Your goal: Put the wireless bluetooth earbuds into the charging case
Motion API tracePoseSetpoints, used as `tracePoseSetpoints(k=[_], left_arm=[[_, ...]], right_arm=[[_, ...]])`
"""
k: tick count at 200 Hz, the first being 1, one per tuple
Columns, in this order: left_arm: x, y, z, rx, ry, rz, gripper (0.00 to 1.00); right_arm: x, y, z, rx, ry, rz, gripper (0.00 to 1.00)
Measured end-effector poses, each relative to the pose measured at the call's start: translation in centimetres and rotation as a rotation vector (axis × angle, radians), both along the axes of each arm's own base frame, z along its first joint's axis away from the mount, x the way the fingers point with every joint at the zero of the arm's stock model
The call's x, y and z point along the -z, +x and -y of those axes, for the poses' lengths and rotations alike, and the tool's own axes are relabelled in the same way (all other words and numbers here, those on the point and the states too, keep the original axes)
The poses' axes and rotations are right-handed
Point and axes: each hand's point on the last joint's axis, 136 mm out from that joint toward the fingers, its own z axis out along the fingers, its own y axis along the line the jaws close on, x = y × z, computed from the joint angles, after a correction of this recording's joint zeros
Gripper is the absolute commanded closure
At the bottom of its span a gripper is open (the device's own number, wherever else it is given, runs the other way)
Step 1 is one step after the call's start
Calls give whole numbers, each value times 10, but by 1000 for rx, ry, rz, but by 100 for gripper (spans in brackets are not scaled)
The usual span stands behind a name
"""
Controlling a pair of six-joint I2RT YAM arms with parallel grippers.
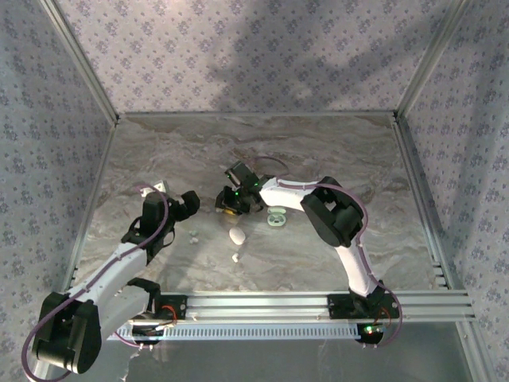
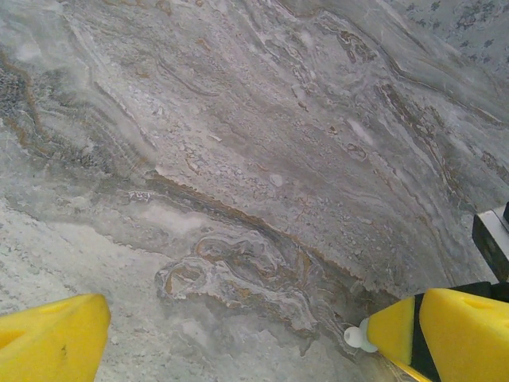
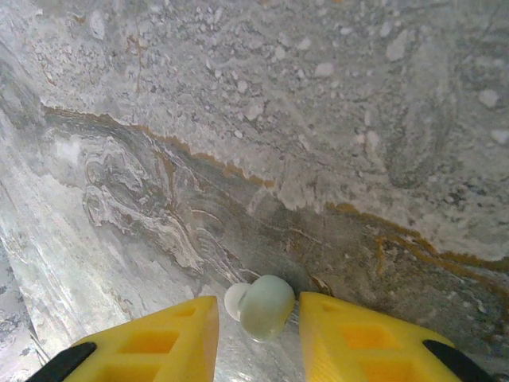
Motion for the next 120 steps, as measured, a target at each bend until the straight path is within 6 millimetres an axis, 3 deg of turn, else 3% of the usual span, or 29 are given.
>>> tracePoseSetpoints(k=[120], left_arm=[[0,0,4,19,-12,-1,0]], right_arm=[[3,3,-1,0,-11,-34,74]])
